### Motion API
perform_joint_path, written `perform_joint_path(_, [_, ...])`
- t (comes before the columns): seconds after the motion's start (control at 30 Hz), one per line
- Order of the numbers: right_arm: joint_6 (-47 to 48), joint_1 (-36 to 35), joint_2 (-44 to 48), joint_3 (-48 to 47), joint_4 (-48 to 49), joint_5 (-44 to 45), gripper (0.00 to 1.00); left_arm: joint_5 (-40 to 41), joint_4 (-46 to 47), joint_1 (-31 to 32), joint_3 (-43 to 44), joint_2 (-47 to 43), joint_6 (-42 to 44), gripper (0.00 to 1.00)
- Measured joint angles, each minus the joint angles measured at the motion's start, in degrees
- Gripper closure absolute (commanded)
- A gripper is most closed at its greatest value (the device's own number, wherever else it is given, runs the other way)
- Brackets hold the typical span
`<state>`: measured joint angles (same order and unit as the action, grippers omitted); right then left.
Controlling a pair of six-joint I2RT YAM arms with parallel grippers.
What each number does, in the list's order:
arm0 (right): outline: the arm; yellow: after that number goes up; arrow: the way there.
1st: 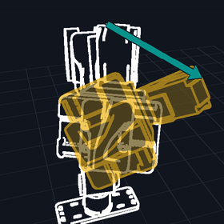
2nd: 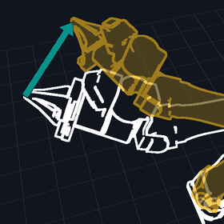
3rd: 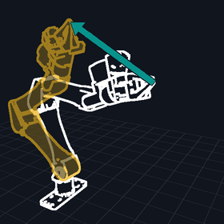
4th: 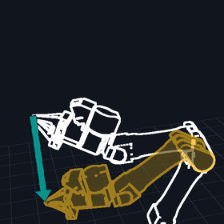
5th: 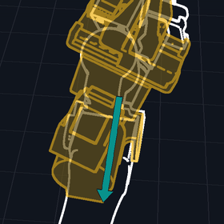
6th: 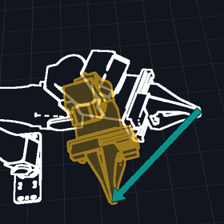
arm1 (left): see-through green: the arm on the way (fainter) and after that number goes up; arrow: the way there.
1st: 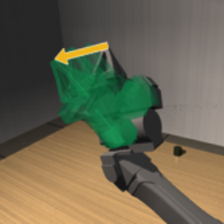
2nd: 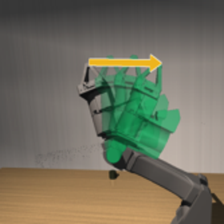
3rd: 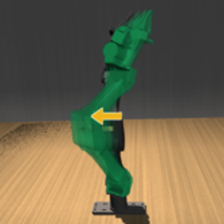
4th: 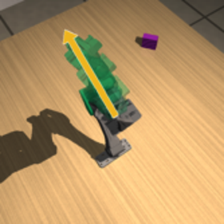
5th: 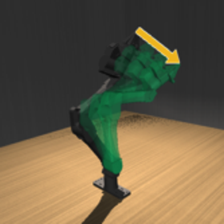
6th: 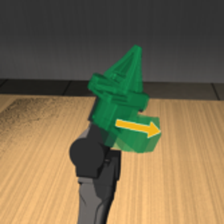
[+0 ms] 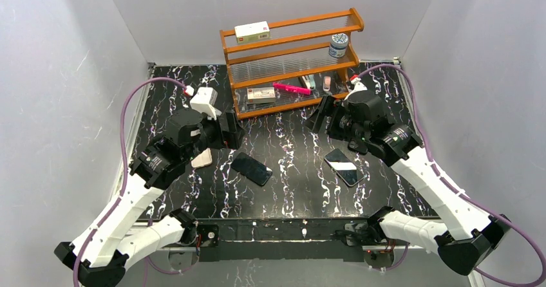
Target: Put the phone into the phone case
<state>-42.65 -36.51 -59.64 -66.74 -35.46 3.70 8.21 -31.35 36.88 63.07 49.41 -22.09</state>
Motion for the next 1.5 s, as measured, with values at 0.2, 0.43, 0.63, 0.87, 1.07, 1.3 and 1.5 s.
perform_joint_path(0.2, [-0.1, 0.0, -0.2, 0.8, 0.0, 0.5, 0.01, 2.8, -0.6, 0.0, -2.1, 0.4, -0.2, 0.02])
perform_joint_path(0.43, [-0.5, 0.0, 1.0, 4.6, 0.0, 0.5, 0.01, 4.0, -3.2, 0.0, -2.7, 7.5, -0.2, 0.02])
perform_joint_path(0.63, [-0.5, 0.0, 2.3, 5.7, 0.1, 0.4, 0.01, 6.9, -4.6, 0.0, -3.7, 13.1, -0.2, 0.02])
perform_joint_path(0.87, [0.2, 0.0, 4.7, 8.4, 1.2, -0.9, 0.01, 10.3, -6.2, -0.7, -3.6, 25.3, 0.6, 0.05])
perform_joint_path(1.07, [0.8, 0.0, 5.0, 9.4, 1.9, -2.4, 0.01, 8.5, -5.2, -4.3, -3.8, 30.8, 1.1, 0.11])
perform_joint_path(1.3, [0.9, 0.0, 5.0, 12.5, 3.2, -5.5, 0.01, 0.6, -0.5, -9.5, -6.8, 32.9, 0.6, 0.13])
perform_joint_path(1.5, [1.5, 0.0, 4.0, 14.3, 6.6, -10.6, 0.01, -5.9, 3.4, -10.5, -12.1, 33.0, -3.7, 0.2])
